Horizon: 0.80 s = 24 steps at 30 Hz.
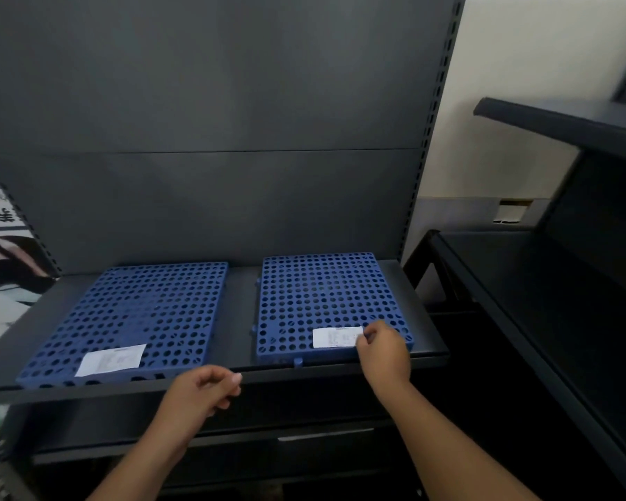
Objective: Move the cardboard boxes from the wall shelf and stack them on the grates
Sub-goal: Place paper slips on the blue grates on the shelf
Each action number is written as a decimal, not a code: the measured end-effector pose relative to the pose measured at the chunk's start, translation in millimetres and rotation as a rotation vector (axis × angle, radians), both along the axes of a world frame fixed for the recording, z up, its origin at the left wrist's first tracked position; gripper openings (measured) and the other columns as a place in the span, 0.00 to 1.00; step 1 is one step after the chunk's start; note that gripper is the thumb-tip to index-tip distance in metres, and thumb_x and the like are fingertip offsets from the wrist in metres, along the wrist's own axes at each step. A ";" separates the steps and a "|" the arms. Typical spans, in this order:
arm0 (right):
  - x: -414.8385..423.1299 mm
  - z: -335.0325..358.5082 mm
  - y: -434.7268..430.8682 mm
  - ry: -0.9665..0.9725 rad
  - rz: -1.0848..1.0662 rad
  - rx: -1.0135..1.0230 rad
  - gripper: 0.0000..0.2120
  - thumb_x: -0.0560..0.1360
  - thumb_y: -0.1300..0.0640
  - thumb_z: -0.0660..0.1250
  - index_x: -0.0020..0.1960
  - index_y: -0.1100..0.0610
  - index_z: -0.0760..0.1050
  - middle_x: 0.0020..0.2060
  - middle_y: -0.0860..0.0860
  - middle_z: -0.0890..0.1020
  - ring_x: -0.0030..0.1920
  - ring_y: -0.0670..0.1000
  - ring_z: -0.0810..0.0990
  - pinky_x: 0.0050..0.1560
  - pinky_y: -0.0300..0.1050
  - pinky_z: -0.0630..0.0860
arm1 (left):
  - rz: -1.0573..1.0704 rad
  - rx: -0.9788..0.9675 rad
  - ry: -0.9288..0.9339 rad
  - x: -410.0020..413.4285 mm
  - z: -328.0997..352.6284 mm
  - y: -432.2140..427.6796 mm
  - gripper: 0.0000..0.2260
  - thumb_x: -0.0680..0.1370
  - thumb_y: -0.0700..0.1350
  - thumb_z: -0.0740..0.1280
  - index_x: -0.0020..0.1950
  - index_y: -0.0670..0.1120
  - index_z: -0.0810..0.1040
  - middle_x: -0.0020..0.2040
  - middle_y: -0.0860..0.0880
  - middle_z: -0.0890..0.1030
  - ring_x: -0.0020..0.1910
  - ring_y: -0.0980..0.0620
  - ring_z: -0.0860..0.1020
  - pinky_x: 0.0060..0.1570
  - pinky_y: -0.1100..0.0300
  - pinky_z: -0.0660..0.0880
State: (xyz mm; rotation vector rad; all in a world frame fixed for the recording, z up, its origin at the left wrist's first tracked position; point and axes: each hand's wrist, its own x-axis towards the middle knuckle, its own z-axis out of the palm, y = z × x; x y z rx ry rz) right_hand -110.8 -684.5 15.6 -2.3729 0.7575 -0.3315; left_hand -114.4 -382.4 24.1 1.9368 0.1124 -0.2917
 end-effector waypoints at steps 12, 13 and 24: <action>-28.2 17.4 -6.6 -0.294 0.191 -0.091 0.16 0.76 0.48 0.67 0.62 0.51 0.75 0.57 0.47 0.76 0.60 0.49 0.72 0.57 0.46 0.72 | -0.042 -0.029 -0.353 5.2 32.4 -28.9 0.11 0.71 0.48 0.76 0.52 0.57 0.82 0.49 0.59 0.84 0.48 0.65 0.80 0.49 0.62 0.76; -32.1 21.1 -6.7 -0.317 0.200 -0.104 0.17 0.76 0.48 0.68 0.63 0.50 0.75 0.58 0.46 0.76 0.61 0.49 0.72 0.58 0.45 0.72 | -0.064 -0.018 -0.381 7.7 36.2 -31.4 0.14 0.70 0.50 0.76 0.53 0.59 0.81 0.50 0.61 0.83 0.49 0.67 0.79 0.49 0.64 0.74; -100.9 69.2 -8.4 -0.353 0.028 -0.167 0.33 0.73 0.41 0.69 0.75 0.46 0.63 0.74 0.42 0.62 0.74 0.42 0.57 0.73 0.45 0.61 | -0.443 -0.099 -0.552 34.8 71.4 -72.3 0.27 0.67 0.61 0.72 0.65 0.67 0.71 0.63 0.66 0.74 0.59 0.72 0.71 0.56 0.63 0.69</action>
